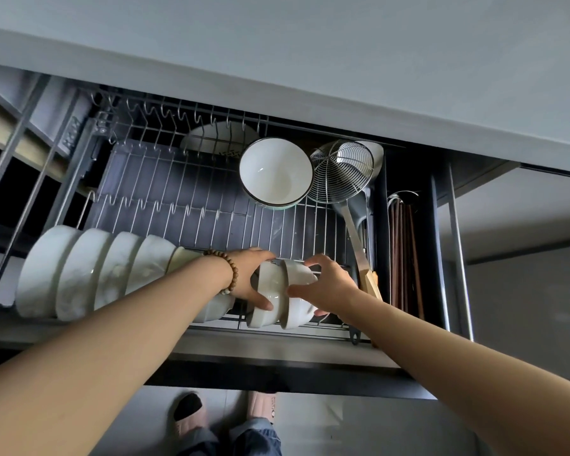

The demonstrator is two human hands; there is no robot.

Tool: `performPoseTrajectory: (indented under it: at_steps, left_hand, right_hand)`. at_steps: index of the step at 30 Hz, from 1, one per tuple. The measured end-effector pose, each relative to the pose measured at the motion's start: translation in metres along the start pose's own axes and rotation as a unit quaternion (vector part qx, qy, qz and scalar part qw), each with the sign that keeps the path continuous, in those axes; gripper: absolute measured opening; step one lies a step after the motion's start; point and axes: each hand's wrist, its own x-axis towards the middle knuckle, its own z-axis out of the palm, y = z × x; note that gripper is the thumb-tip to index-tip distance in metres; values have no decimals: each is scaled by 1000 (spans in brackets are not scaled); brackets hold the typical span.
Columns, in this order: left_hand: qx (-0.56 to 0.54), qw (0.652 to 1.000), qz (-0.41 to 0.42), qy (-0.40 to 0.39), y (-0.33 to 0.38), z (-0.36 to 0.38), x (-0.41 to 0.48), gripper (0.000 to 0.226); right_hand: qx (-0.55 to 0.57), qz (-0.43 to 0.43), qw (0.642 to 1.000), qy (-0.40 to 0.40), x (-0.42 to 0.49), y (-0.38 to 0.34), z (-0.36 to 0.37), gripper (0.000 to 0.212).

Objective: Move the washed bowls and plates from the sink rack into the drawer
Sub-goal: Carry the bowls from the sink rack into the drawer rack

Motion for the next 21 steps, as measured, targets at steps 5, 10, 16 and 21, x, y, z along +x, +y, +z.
performPoseTrajectory:
  at_steps: [5,10,16,21]
  left_hand:
    - [0,1000,1,-4,-1,0,0,102]
    - [-1,1000,-3,-7,-1,0,1,104]
    - [-5,1000,0,-5,-2,0,0,102]
    - [-5,1000,-1,-6,-3,0,1,102]
  right_hand:
    - [34,18,999,-13,5,3,5,64]
    - [80,40,996,-23,9,7,8,59]
    - [77,44,995,-41,10,10,6,62]
    - [53,38,996,-59,12,14,4,71]
